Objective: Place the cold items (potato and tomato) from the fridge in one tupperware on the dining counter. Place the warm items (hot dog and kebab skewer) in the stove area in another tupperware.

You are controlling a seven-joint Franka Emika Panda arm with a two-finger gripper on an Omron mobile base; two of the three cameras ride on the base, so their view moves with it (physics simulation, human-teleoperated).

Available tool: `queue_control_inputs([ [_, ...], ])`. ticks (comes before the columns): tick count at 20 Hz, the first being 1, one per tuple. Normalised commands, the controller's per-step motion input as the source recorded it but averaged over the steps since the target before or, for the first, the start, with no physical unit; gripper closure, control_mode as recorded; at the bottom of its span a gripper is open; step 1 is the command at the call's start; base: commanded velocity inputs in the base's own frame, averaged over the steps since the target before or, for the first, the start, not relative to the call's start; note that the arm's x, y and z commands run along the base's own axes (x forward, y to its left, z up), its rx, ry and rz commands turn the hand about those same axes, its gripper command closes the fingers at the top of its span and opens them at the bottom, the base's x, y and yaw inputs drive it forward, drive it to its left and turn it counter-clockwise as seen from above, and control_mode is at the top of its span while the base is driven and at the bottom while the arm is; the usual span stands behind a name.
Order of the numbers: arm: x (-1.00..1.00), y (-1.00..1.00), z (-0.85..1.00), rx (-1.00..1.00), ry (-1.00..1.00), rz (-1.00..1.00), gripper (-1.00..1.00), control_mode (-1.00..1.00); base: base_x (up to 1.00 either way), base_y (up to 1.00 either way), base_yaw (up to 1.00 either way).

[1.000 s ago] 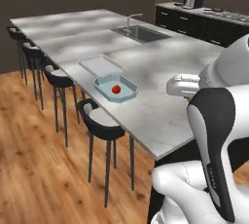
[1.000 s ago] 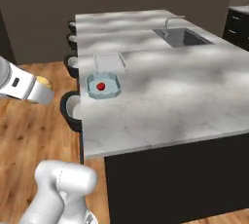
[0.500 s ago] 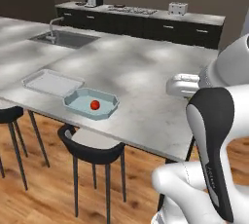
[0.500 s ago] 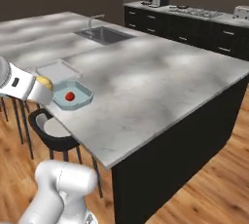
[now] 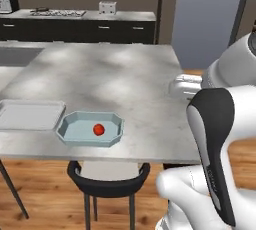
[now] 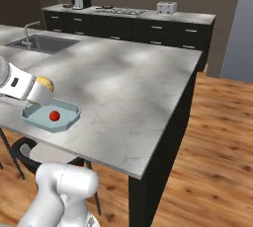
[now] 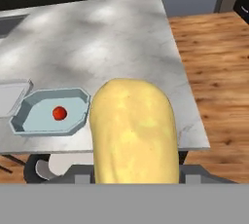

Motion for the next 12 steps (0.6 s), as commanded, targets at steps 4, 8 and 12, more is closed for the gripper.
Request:
queue_control_inputs([
  [4, 0.00, 0.00, 0.00, 0.00, 0.00, 0.00, 1.00, 1.00, -0.13, 1.00, 0.06],
  [8, 0.00, 0.00, 0.00, 0.00, 0.00, 0.00, 1.00, 1.00, 0.04, 0.96, 0.12],
  [12, 0.00, 0.00, 0.00, 0.00, 0.00, 0.00, 1.00, 1.00, 0.86, 0.58, 0.00],
])
